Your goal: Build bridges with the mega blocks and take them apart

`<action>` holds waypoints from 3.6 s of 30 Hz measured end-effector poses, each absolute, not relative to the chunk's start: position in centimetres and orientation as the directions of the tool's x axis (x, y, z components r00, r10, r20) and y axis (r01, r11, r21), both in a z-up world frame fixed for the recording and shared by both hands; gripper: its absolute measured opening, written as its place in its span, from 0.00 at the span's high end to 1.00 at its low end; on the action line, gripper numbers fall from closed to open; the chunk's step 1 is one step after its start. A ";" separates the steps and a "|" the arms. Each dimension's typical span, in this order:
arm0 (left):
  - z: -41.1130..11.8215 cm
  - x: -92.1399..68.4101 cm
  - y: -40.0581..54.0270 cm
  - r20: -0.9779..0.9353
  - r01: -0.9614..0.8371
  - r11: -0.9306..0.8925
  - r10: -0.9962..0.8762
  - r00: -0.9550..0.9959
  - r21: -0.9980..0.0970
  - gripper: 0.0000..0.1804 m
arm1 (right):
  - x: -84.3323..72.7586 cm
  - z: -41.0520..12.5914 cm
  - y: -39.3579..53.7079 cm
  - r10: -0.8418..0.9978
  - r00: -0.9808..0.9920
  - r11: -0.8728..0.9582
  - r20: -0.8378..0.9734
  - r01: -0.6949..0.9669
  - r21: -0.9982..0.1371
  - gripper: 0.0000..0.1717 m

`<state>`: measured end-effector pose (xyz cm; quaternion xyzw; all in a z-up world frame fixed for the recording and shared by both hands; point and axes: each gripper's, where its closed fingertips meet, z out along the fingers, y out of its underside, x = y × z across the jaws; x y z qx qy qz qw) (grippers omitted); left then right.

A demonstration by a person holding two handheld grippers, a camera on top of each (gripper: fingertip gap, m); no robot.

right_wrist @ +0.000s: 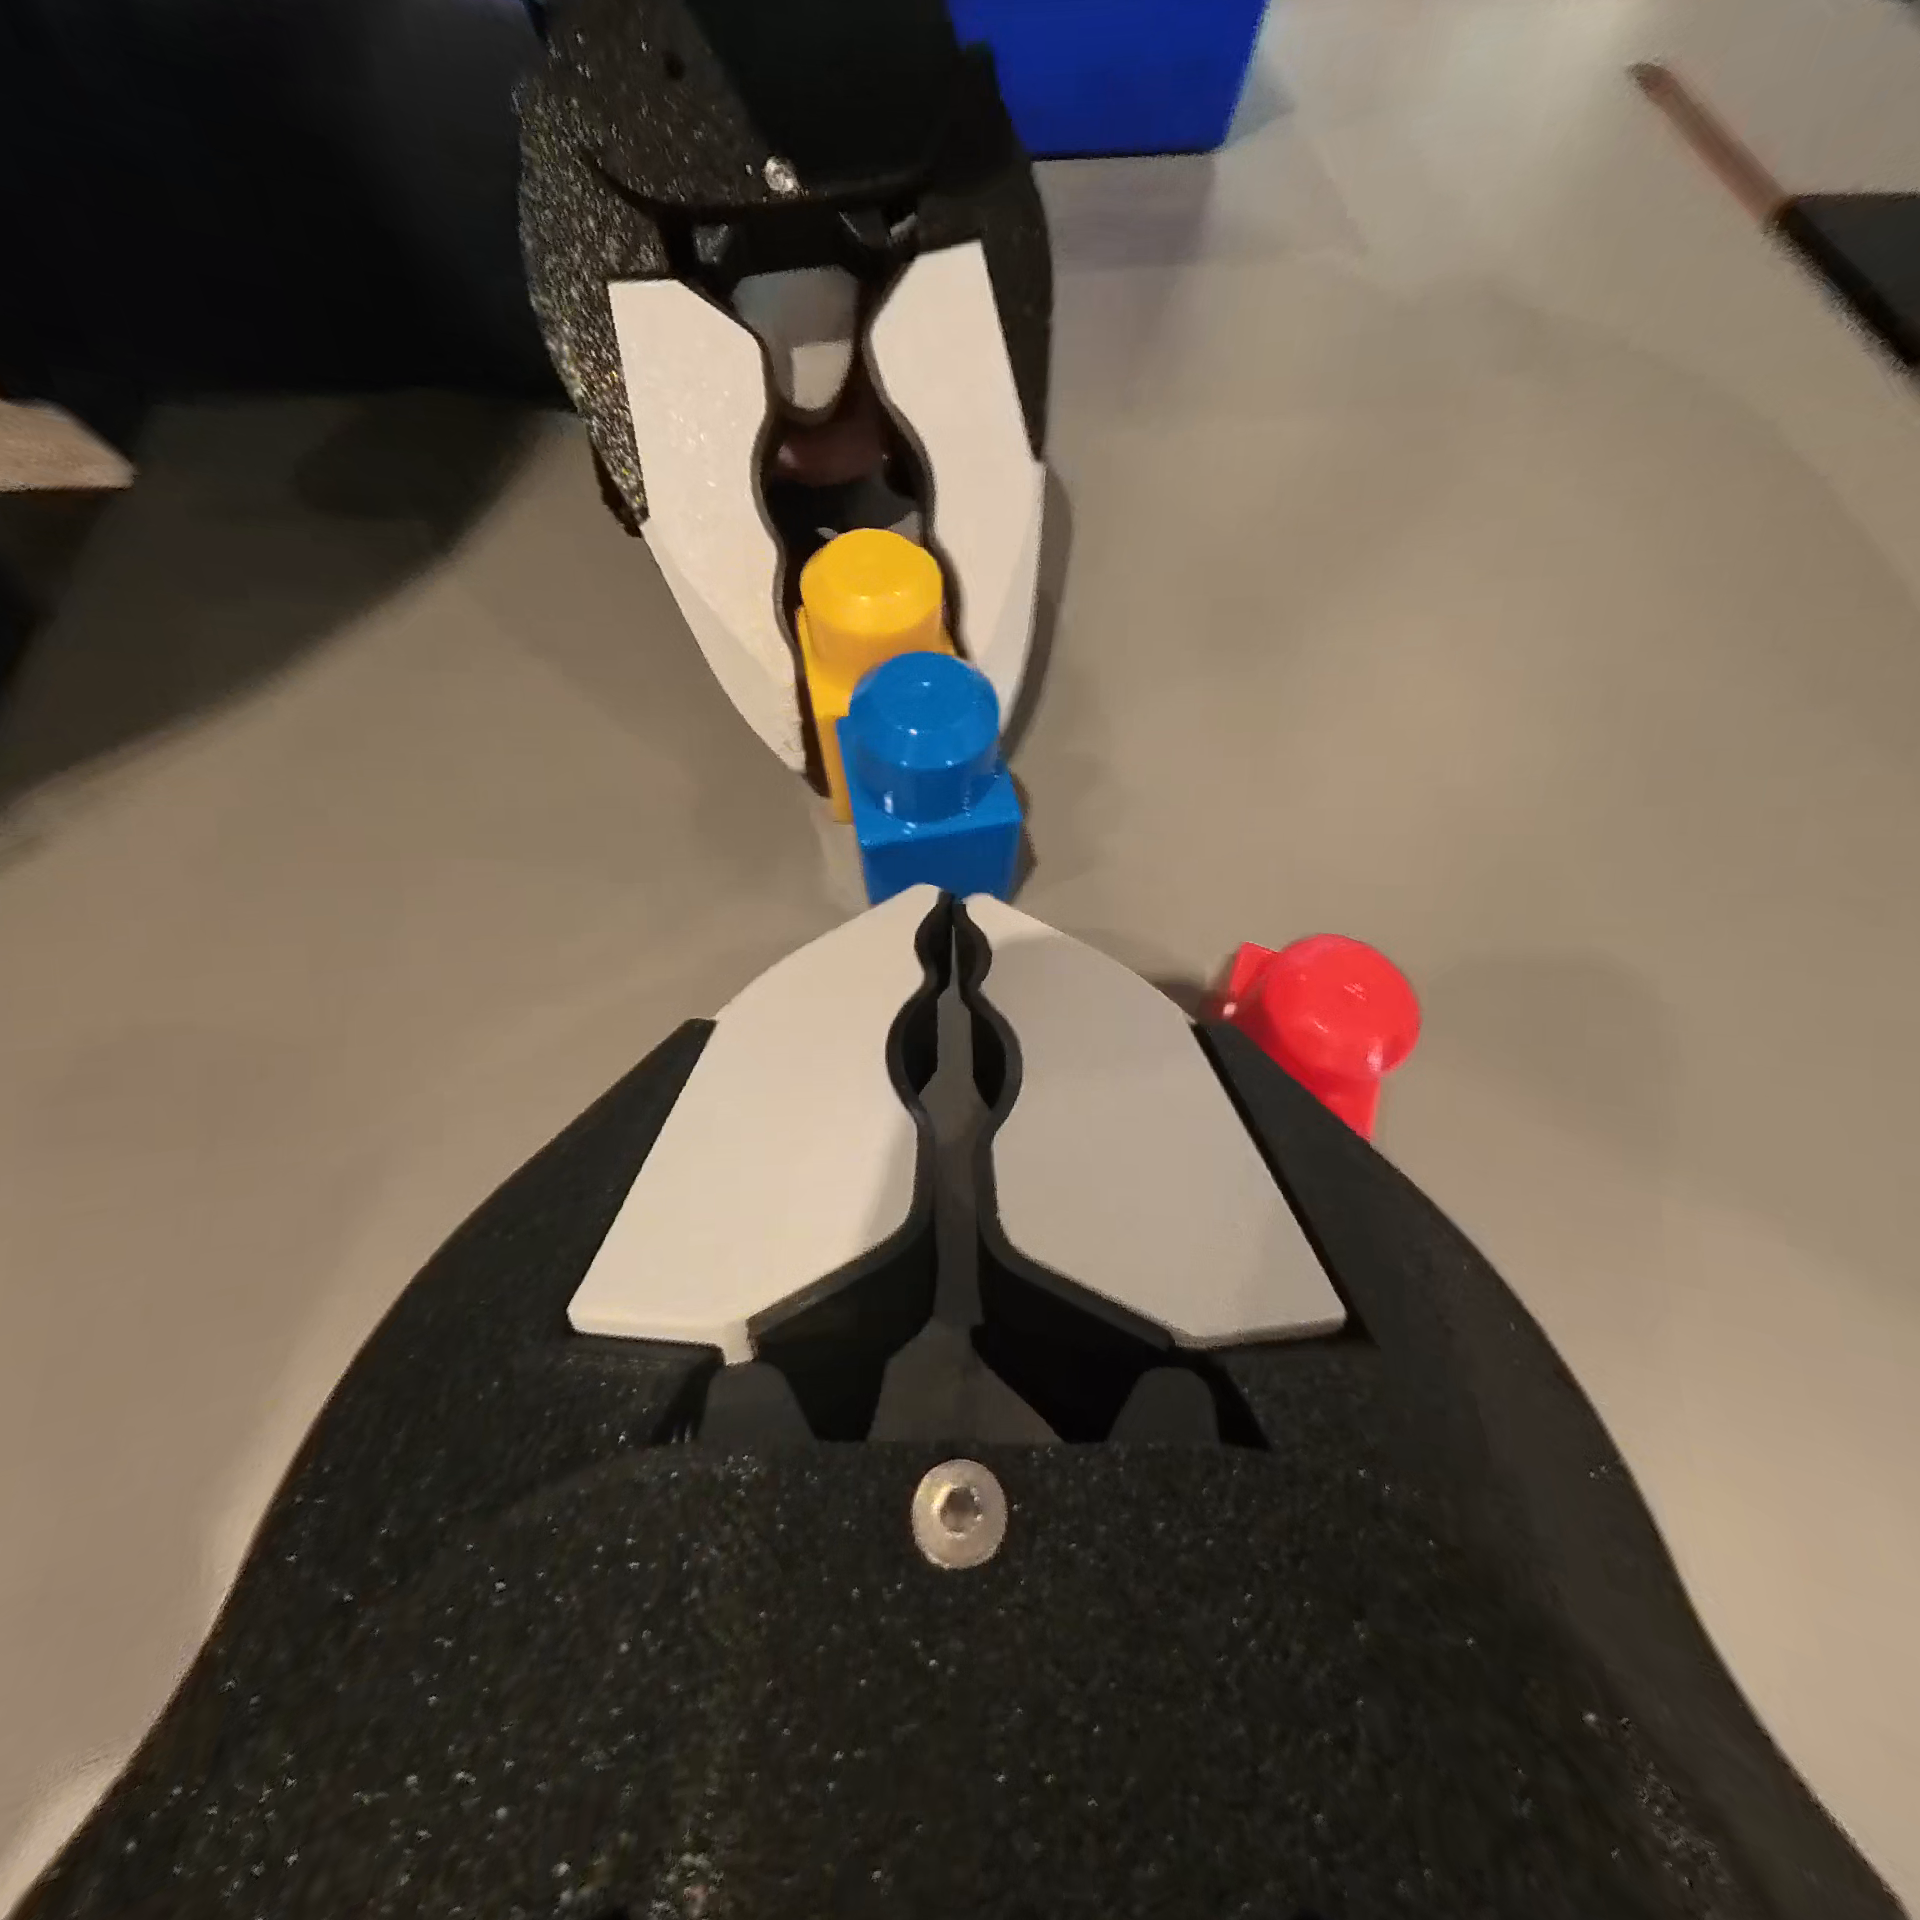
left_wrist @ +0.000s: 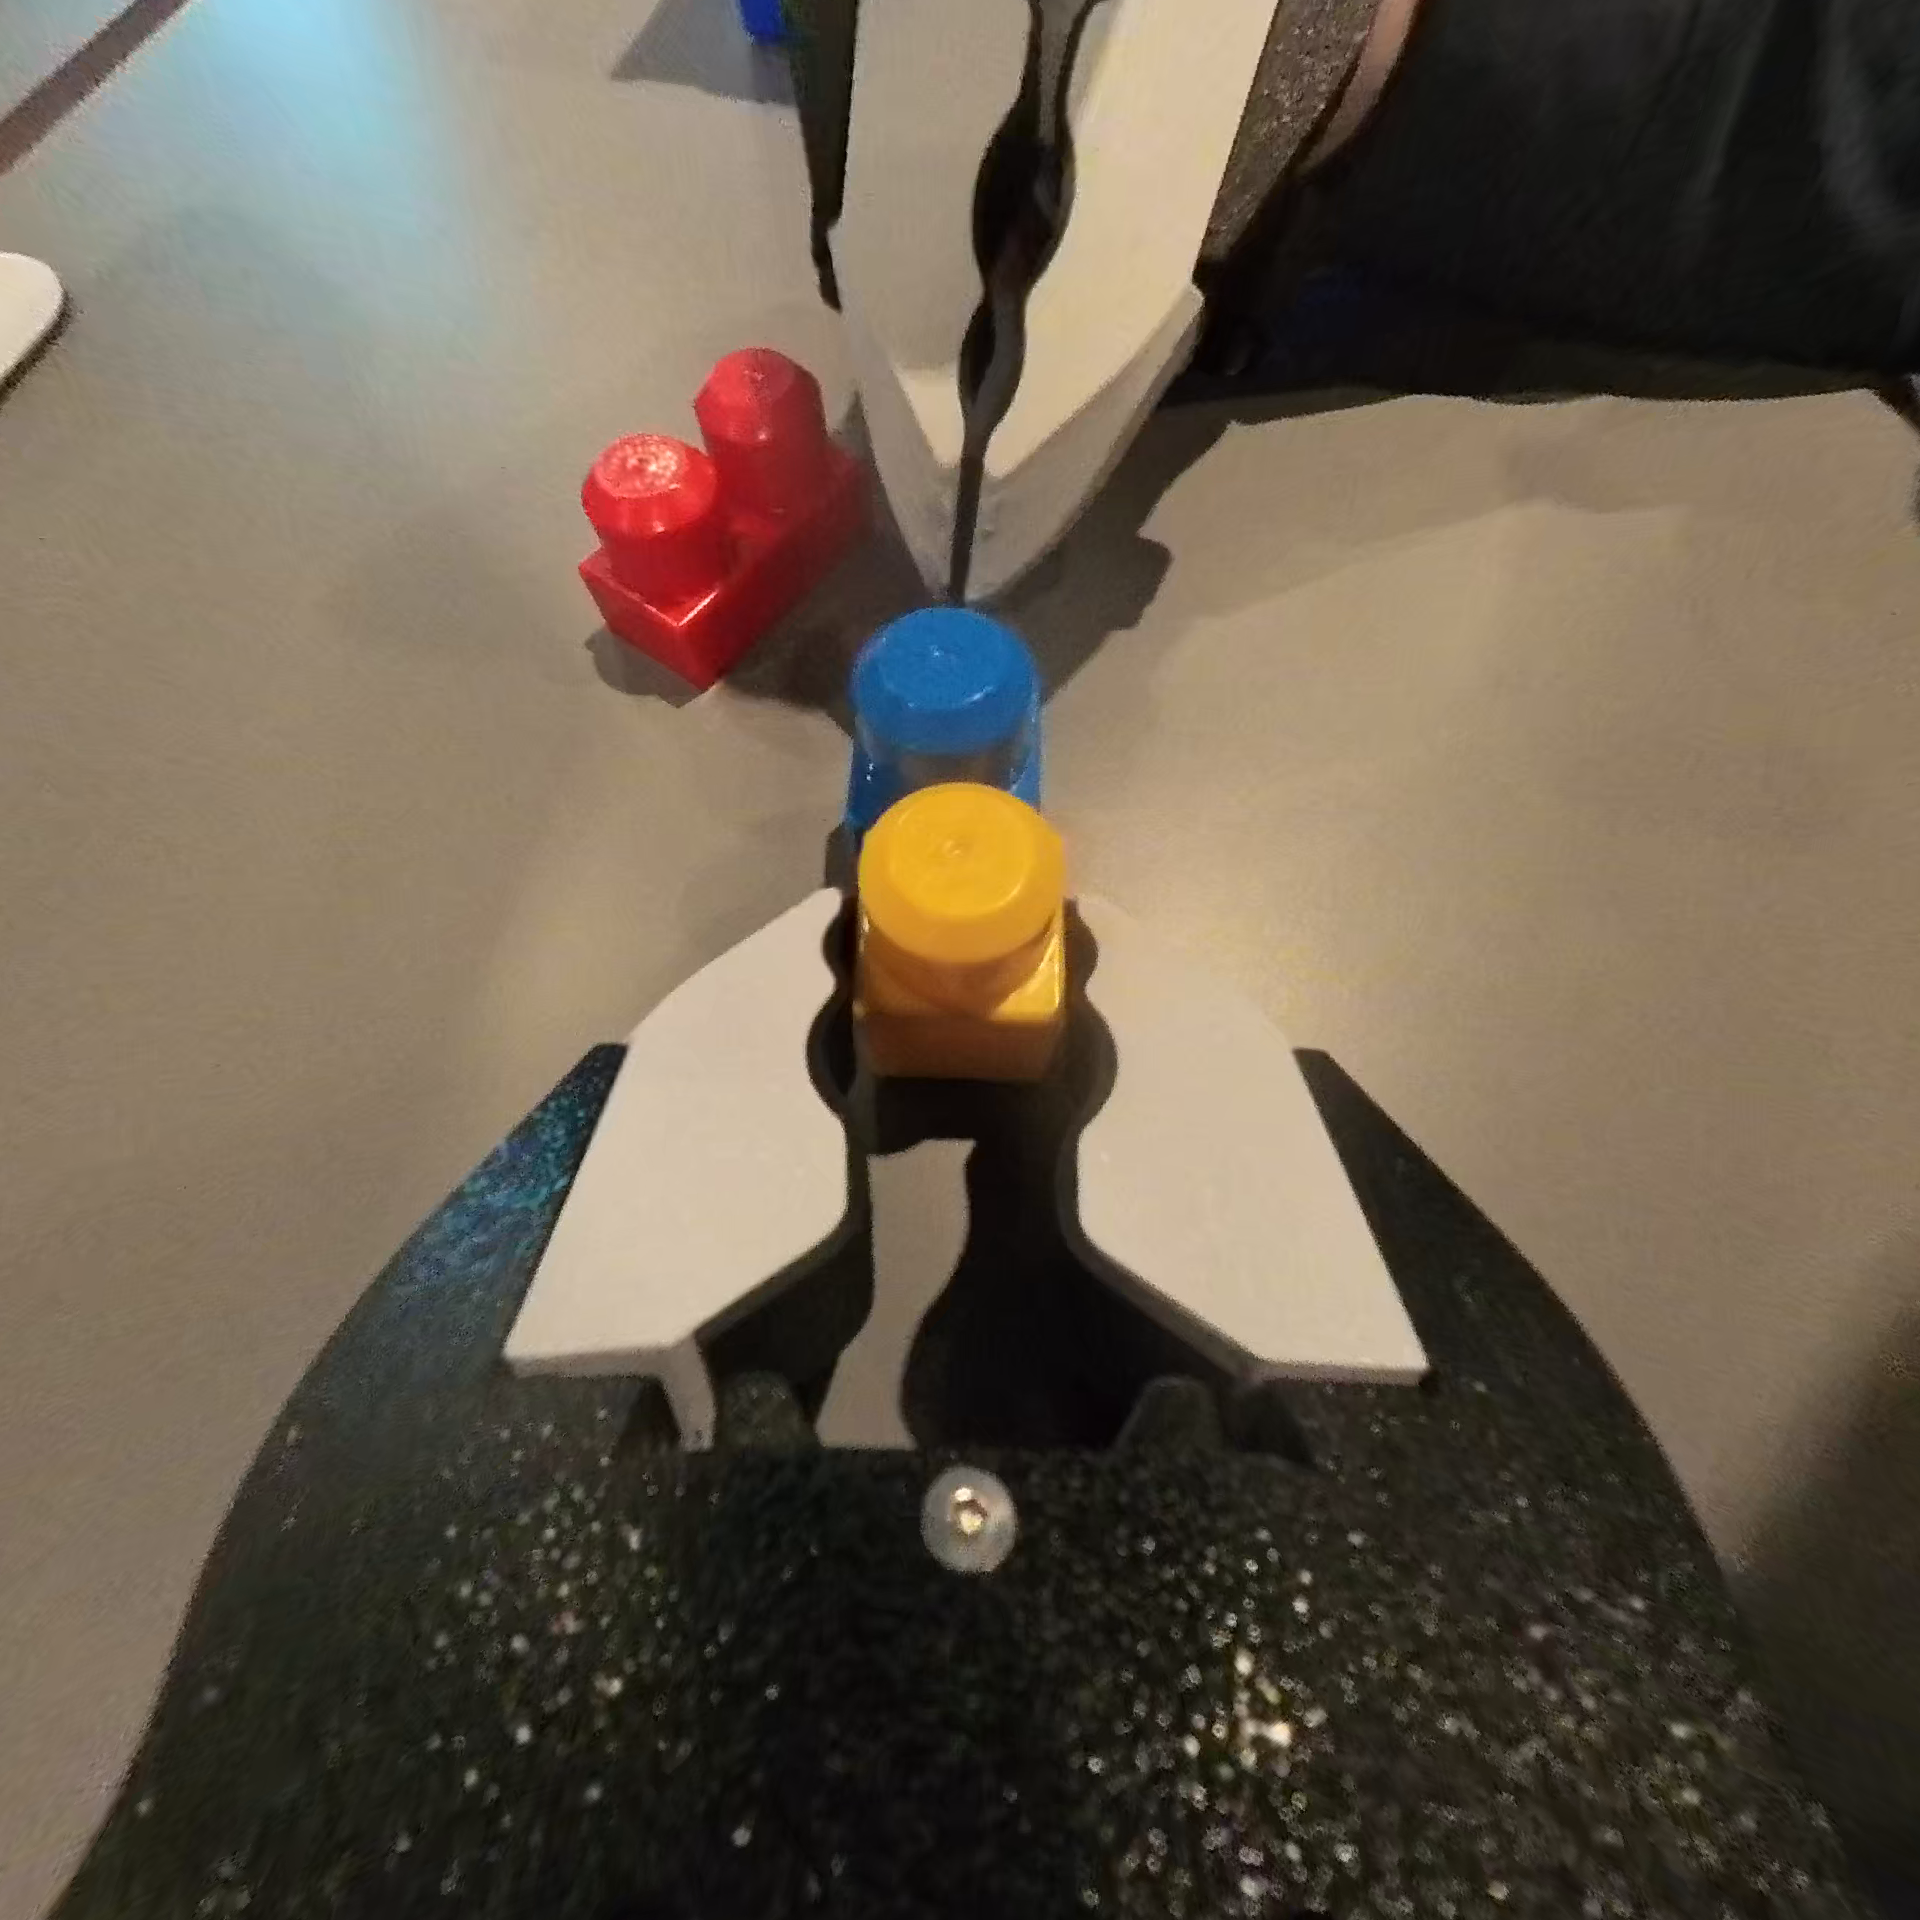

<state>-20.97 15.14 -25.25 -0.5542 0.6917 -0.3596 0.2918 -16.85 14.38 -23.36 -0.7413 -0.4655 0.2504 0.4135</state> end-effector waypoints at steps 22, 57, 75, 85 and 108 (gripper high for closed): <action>-25.8 -20.0 14.3 0.055 -0.580 0.160 -0.940 -0.336 -0.799 0.70 | -18.9 -25.2 14.9 0.947 0.320 -0.188 -0.009 0.532 -0.826 1.00; -26.1 -20.0 14.3 -0.002 -0.568 0.242 -0.921 -0.389 -0.787 0.78 | -18.3 -24.2 15.0 0.929 0.368 -0.163 0.031 0.485 -0.859 1.00; -26.0 -19.4 14.4 0.012 -0.567 0.232 -0.919 -0.393 -0.791 0.78 | -17.7 -23.6 14.8 0.924 0.383 -0.179 0.011 0.457 -0.871 1.00; -26.0 -19.0 14.5 0.011 -0.565 0.239 -0.915 -0.403 -0.790 0.76 | -19.0 -24.8 14.8 0.931 0.364 -0.170 0.038 0.522 -0.836 1.00; -25.8 -18.9 14.3 -0.048 -0.537 0.279 -0.914 -0.404 -0.796 0.77 | -17.7 -24.0 15.0 0.915 0.401 -0.166 0.051 0.488 -0.857 1.00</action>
